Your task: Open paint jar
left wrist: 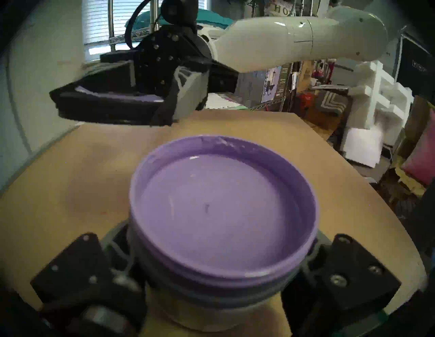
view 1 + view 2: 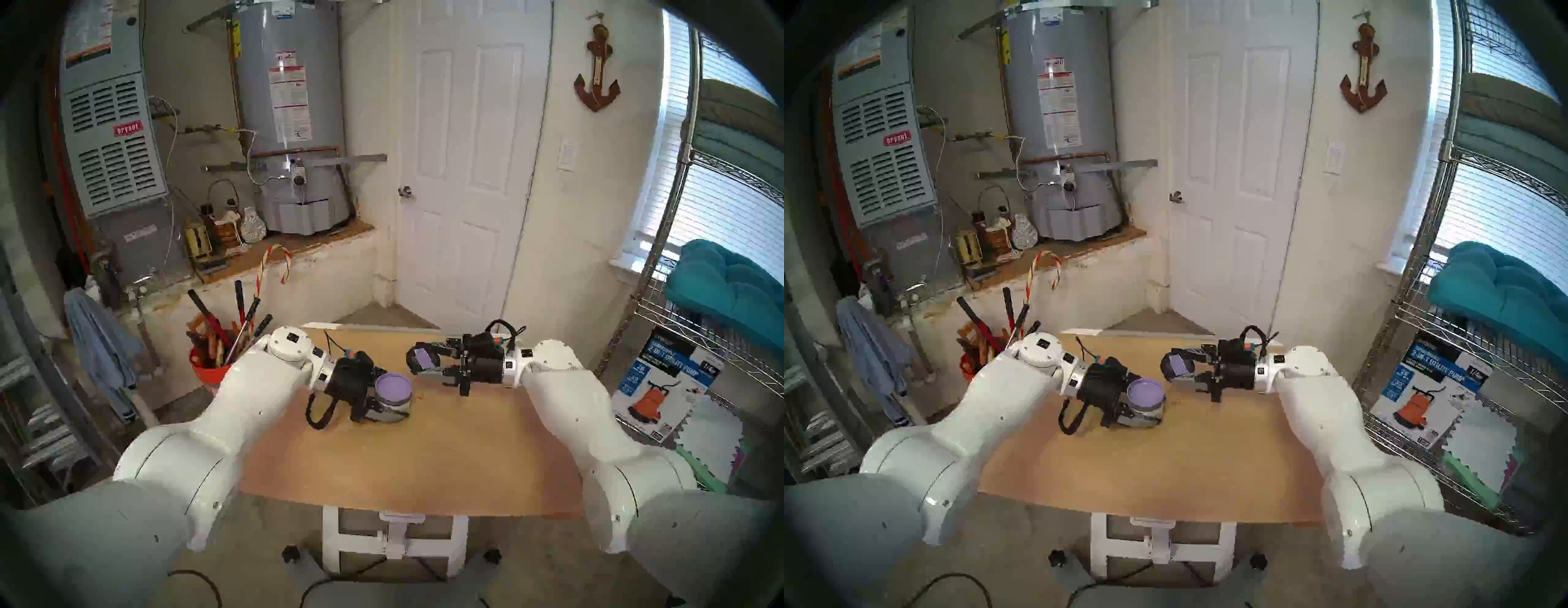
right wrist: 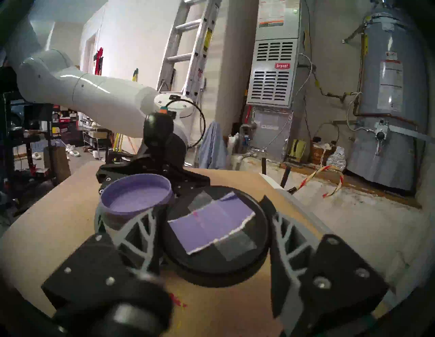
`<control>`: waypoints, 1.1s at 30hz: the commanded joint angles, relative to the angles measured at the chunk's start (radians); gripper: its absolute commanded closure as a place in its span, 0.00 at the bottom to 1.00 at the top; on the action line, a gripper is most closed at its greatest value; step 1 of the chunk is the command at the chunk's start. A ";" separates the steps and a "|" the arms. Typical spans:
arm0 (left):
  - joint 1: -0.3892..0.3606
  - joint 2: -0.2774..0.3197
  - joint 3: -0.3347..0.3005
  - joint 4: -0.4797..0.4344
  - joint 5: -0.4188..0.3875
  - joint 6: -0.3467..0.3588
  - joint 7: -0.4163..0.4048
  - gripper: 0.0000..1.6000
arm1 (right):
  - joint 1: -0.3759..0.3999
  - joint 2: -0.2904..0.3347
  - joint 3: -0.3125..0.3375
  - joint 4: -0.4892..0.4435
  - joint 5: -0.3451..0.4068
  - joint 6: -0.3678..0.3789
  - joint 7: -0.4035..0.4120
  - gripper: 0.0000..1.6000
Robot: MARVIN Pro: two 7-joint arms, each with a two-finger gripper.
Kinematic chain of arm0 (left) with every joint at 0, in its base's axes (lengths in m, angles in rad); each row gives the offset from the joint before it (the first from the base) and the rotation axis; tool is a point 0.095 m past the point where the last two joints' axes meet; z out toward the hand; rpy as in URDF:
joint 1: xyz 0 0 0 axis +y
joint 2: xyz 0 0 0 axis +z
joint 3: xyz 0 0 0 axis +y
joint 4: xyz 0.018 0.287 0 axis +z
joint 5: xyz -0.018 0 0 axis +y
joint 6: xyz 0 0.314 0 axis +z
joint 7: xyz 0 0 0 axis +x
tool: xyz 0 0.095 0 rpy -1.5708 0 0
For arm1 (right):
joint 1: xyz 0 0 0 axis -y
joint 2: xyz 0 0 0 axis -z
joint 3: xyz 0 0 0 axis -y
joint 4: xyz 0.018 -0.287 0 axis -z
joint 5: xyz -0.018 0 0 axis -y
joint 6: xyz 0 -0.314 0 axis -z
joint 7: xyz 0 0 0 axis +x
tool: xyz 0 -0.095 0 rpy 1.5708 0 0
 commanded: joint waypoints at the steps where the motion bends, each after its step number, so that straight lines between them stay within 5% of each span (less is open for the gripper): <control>1: 0.018 0.013 0.005 -0.013 0.005 0.020 -0.003 1.00 | 0.011 -0.001 0.015 -0.011 0.023 -0.013 0.022 1.00; 33: -0.002 0.021 0.024 0.027 0.002 0.019 0.006 1.00 | -0.003 0.006 0.023 0.028 0.016 -0.023 0.042 1.00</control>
